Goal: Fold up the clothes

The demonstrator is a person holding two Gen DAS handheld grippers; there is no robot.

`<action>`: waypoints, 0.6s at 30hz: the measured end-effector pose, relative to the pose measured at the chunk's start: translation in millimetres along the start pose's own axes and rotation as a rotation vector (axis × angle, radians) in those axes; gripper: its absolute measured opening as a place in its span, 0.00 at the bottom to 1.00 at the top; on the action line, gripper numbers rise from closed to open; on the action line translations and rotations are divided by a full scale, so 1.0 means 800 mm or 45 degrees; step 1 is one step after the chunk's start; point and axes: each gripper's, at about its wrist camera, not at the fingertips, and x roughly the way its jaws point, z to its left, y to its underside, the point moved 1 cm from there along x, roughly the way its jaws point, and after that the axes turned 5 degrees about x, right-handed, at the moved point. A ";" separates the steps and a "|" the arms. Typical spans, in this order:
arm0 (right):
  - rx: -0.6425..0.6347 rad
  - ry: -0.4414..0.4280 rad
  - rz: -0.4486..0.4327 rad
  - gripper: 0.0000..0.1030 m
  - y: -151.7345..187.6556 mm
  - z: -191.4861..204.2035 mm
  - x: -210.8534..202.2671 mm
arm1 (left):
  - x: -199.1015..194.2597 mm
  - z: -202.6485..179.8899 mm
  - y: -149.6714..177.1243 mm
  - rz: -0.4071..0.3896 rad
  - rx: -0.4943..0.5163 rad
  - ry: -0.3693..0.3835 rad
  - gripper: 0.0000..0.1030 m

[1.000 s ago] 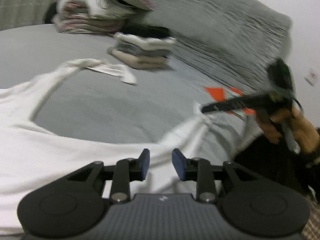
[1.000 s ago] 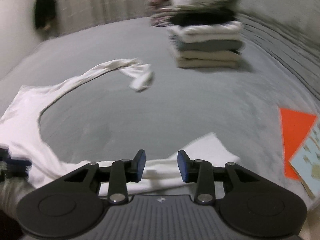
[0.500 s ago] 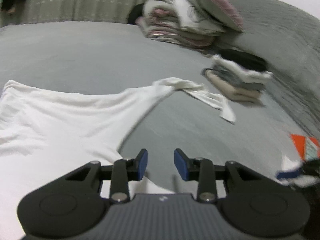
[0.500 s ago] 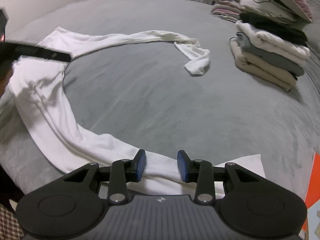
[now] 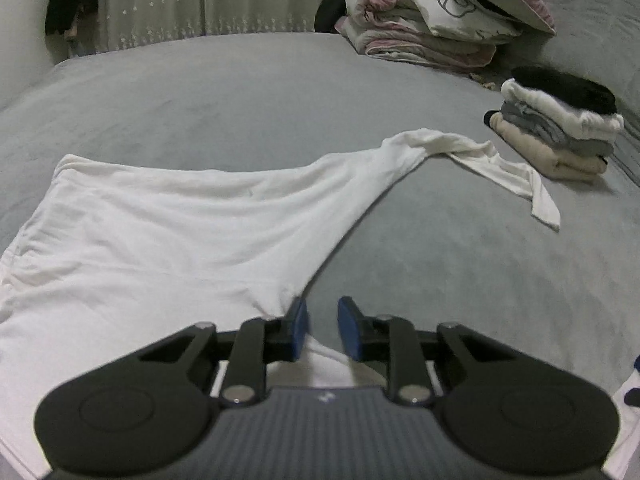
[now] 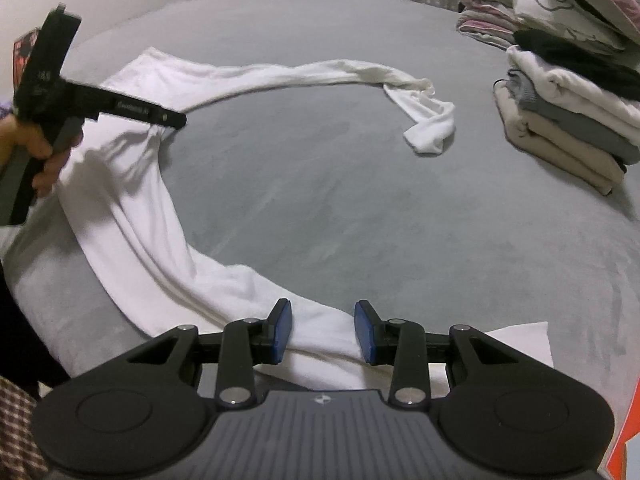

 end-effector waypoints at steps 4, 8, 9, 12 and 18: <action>-0.034 0.015 -0.012 0.07 0.002 0.007 0.000 | 0.002 0.012 0.000 -0.009 -0.079 0.020 0.03; -0.003 0.055 -0.082 0.05 -0.002 0.002 -0.012 | -0.003 0.030 -0.003 -0.072 -0.213 0.076 0.03; 0.017 0.070 -0.108 0.05 -0.004 -0.002 -0.017 | -0.007 0.035 -0.004 -0.098 -0.248 0.095 0.03; 0.076 0.133 -0.170 0.05 -0.013 -0.012 -0.027 | -0.013 0.048 -0.008 -0.173 -0.340 0.140 0.03; 0.136 0.245 -0.219 0.04 -0.036 -0.022 -0.021 | -0.019 0.067 -0.012 -0.340 -0.458 0.182 0.03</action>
